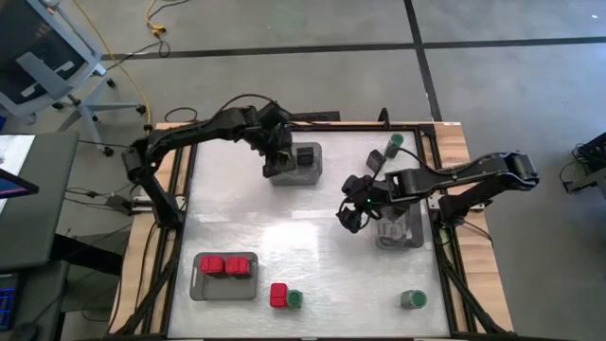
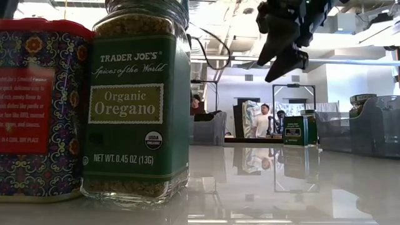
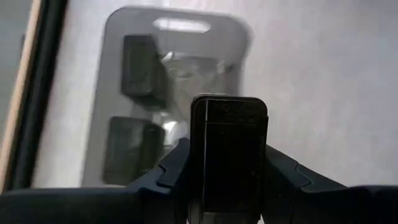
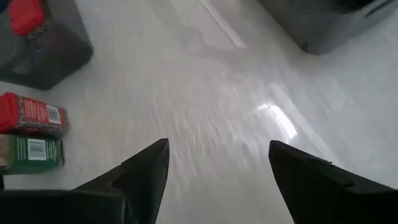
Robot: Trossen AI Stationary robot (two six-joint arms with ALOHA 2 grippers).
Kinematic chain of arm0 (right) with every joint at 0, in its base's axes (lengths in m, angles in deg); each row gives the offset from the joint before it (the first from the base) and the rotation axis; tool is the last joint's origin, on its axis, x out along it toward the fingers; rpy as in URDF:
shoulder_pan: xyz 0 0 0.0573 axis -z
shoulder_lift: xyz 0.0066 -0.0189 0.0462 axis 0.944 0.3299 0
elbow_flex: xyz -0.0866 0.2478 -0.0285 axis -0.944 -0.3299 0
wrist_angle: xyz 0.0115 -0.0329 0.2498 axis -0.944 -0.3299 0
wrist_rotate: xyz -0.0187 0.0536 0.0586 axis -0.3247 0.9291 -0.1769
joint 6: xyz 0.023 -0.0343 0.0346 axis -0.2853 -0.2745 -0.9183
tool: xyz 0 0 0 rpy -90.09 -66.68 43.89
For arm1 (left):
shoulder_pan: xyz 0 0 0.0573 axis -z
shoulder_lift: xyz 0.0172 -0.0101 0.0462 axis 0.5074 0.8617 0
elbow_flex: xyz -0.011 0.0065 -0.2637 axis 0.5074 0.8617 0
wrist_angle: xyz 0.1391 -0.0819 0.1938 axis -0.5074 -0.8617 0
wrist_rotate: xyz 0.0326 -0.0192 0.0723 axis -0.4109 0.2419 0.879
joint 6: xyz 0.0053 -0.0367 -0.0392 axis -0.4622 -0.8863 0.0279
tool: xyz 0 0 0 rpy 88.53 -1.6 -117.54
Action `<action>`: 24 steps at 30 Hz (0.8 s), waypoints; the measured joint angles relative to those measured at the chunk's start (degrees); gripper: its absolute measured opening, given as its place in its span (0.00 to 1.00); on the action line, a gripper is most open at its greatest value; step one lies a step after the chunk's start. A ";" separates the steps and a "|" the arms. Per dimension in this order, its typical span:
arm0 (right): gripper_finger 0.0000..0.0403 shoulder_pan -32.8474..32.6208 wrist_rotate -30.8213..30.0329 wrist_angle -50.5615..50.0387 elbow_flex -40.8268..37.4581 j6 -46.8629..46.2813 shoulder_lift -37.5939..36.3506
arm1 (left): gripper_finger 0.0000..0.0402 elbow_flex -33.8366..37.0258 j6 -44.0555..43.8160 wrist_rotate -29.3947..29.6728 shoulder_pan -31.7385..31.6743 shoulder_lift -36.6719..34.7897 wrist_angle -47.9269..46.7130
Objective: Sort spices by type
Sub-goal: Put the left black seasoning can into the top black transparent bin
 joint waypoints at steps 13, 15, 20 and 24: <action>0.75 5.44 0.06 -4.35 0.02 3.25 -0.54 | 0.32 0.00 7.45 2.70 -0.20 5.51 -2.05; 0.75 5.44 0.10 -4.43 0.02 3.66 -0.54 | 0.32 0.04 8.68 3.40 -0.67 6.25 -1.81; 0.75 5.42 0.21 -5.08 0.02 3.82 -0.54 | 0.32 0.94 9.68 3.59 -1.75 7.25 -0.76; 0.75 5.42 0.23 -5.02 0.02 3.63 -0.54 | 0.32 1.18 11.01 5.00 -1.17 8.64 -1.79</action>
